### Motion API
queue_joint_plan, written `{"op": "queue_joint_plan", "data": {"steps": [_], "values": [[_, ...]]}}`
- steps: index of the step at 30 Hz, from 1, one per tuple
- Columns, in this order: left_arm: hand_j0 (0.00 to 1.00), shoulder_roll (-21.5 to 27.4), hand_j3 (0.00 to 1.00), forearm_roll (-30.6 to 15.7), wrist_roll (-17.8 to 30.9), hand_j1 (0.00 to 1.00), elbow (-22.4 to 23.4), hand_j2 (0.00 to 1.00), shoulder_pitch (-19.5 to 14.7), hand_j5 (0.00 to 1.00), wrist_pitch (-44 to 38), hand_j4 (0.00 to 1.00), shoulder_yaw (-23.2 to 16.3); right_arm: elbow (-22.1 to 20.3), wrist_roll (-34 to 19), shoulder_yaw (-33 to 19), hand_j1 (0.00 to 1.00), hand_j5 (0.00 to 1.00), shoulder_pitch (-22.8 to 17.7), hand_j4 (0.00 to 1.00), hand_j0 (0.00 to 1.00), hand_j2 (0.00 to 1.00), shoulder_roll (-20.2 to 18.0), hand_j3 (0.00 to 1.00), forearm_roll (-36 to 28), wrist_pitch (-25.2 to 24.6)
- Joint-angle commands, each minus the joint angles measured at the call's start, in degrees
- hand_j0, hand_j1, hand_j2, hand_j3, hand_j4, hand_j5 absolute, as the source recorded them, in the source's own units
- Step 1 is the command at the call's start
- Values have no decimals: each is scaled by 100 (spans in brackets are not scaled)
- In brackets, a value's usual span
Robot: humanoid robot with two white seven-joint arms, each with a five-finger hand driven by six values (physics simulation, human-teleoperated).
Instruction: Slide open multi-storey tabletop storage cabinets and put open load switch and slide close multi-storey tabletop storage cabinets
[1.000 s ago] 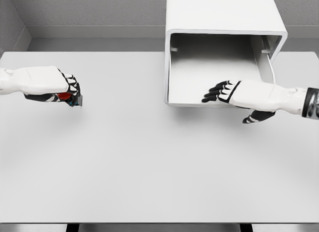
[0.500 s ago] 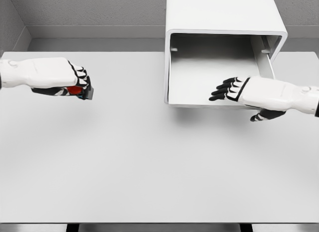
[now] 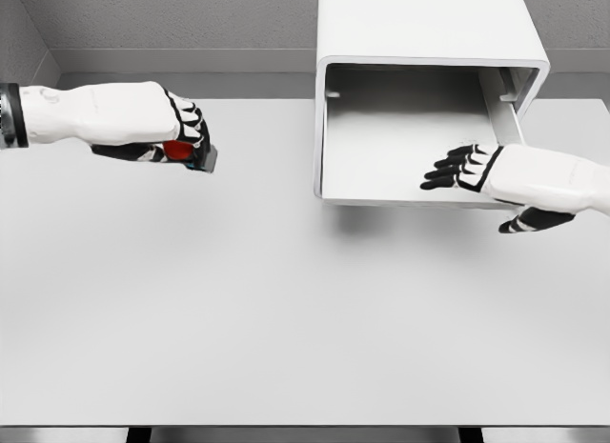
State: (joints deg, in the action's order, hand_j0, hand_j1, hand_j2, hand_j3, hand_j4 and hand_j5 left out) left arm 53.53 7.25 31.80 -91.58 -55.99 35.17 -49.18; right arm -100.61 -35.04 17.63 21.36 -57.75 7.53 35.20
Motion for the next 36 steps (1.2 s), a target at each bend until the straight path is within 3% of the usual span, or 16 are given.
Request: {"op": "queue_joint_plan", "data": {"steps": [1,8,11,13,16,19,21,24,27,32,34,36], "values": [[45,-159,45,-92,-7,45,8,45,0,45,-17,45,5,-3,4,-278,100,100,-9,100,100,100,-131,100,-225,-20],[45,-545,45,-242,-34,45,8,45,-255,45,-17,45,5,-12,4,-612,100,100,-44,100,100,100,-149,100,-339,-20],[45,-853,45,-268,-34,45,8,45,-378,45,-17,45,5,-12,4,-1077,100,100,-237,100,100,100,-158,100,-506,-20],[45,-1037,45,-268,-34,45,17,45,-431,45,-17,45,-4,-12,4,-1411,100,100,-439,100,100,100,-412,100,-857,-20],[45,-1442,45,-268,-34,45,61,45,-580,45,-17,45,-22,-12,4,-1991,100,100,-896,100,100,100,-562,100,-972,-20],[45,-1793,45,-321,-25,45,52,45,-791,45,-17,45,-22,-11,4,-2957,100,100,-1766,100,100,100,-632,100,-1043,-20],[45,-1855,45,-497,-25,45,34,45,-976,45,-17,45,-22,-12,4,-3415,100,100,-2135,100,100,100,-606,100,-1043,-20],[45,-1943,45,-506,-25,45,43,45,-1002,45,-17,45,-30,-3,4,-4198,100,100,-3146,100,100,100,-527,100,-1043,-20],[45,-2040,45,-453,28,45,70,45,-1072,45,-17,45,-30,-11,4,-4215,96,96,-3709,96,96,96,-527,96,-1043,-20],[45,-2487,45,-444,320,45,157,45,-1108,45,-17,45,-39,-12,4,-4145,62,62,-4157,62,62,62,-571,62,-1034,-20],[45,-2865,45,-435,320,45,456,45,-1116,45,-17,45,-39,-12,4,-3654,58,58,-4158,58,58,58,-606,58,-972,-20],[45,-3296,45,-391,320,45,1080,45,-1230,45,-17,45,-39,-12,4,-3407,55,55,-4113,55,55,55,-632,55,-920,-20]]}}
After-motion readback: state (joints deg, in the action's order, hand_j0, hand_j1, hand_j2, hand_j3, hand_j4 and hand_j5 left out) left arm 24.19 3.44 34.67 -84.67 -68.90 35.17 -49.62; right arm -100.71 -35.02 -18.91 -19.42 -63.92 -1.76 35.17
